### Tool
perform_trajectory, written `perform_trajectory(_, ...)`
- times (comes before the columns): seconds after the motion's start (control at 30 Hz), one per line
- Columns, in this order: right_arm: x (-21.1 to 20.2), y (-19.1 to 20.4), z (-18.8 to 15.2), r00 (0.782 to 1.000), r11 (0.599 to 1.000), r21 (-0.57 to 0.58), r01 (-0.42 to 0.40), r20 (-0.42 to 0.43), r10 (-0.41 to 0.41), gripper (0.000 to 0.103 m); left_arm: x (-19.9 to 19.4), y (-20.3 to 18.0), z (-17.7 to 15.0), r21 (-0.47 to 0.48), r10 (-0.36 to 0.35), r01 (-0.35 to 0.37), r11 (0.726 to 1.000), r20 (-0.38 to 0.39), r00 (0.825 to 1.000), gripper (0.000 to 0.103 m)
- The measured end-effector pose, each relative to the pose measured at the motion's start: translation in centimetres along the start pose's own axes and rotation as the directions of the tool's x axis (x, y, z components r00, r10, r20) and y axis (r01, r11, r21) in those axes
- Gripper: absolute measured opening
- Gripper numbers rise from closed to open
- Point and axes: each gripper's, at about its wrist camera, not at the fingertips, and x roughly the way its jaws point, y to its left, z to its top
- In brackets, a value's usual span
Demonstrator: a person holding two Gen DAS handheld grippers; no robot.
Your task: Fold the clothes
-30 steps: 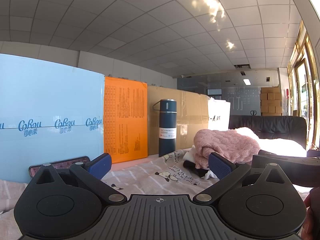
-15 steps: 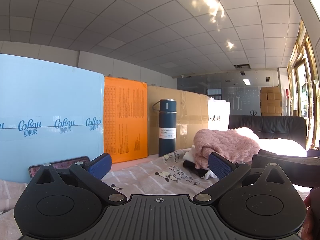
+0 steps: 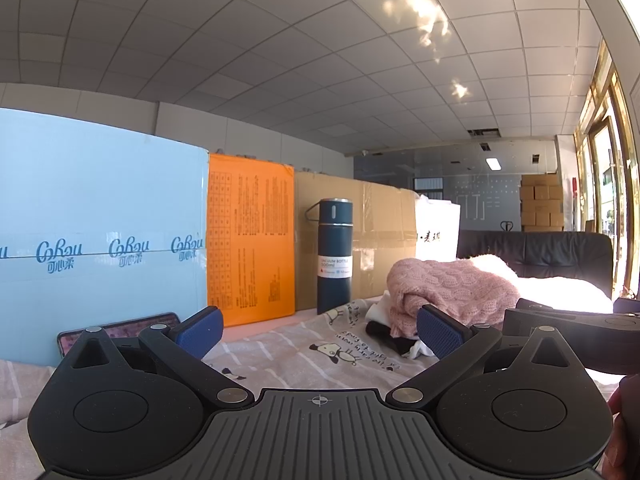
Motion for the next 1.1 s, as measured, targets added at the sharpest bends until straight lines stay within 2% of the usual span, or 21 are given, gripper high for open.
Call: perform_trajectory(1.1, 0.4, 0.15, 0.16, 1.0, 1.0, 0.0, 0.002, -0.007, -0.002, 0.103, -0.32, -0.25, -0.12, 0.004, 0.007, -0.007, 1.0, 0.016, 1.0, 0.103)
